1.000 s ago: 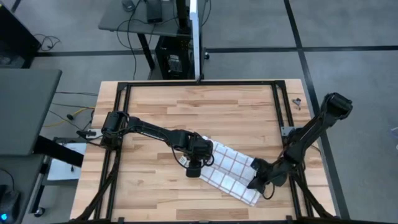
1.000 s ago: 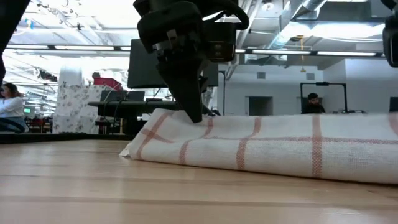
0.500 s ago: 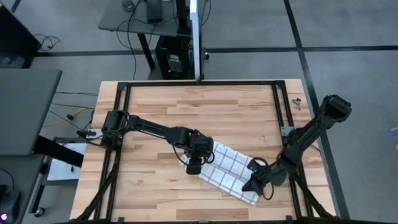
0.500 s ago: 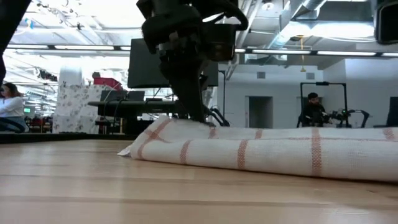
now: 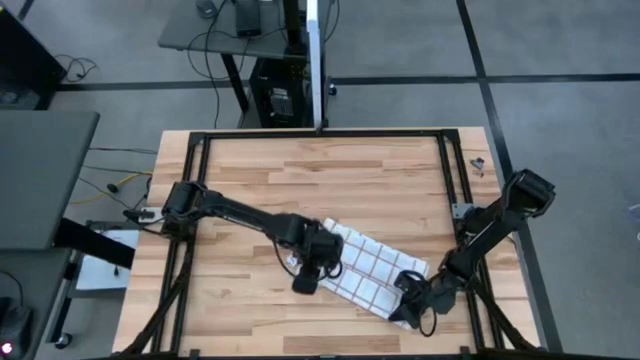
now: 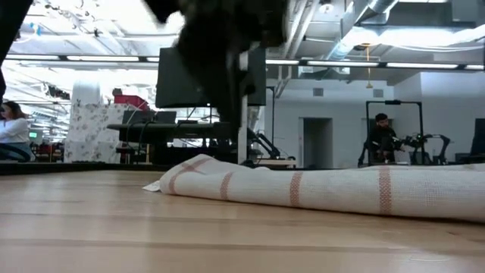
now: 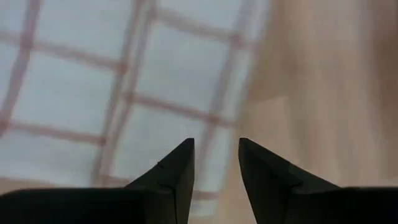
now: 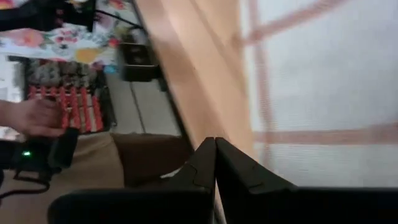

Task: Roll towel
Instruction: Roll the white towel

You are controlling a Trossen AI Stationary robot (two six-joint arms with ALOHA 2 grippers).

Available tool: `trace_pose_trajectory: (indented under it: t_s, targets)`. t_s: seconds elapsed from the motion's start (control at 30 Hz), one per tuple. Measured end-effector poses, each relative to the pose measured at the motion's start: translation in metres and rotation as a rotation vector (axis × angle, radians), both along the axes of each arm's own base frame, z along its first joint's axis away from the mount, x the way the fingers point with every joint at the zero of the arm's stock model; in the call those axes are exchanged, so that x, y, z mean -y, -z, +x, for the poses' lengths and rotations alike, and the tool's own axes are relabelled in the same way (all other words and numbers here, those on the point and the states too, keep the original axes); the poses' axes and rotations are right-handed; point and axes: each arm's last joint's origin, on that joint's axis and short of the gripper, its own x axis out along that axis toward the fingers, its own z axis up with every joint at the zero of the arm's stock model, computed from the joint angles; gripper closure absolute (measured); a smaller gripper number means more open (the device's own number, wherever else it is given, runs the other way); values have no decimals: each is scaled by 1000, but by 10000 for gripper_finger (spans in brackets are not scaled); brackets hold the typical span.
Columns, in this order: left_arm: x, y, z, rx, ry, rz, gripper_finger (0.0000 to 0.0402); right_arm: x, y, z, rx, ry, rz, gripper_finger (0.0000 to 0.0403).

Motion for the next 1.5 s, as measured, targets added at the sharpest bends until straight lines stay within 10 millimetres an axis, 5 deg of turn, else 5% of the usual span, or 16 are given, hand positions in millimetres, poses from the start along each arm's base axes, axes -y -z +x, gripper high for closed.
trace_pose_trajectory:
  t_s: [0.27,0.57,0.83,1.2,1.5]
  targets:
    - [-13,45,-11,24,-207,-19,292,7,16,2,-100,38,-57,403]
    - [16,64,-33,34,-464,-93,292,19,22,6,-175,-67,-152,403]
    - [40,45,-51,62,-539,-63,292,45,24,26,-138,-135,-257,403]
    - [38,17,-84,-39,-521,100,292,73,22,46,-68,-267,-285,403]
    - [42,-20,-75,195,-423,-39,292,79,-13,35,-27,-337,-211,403]
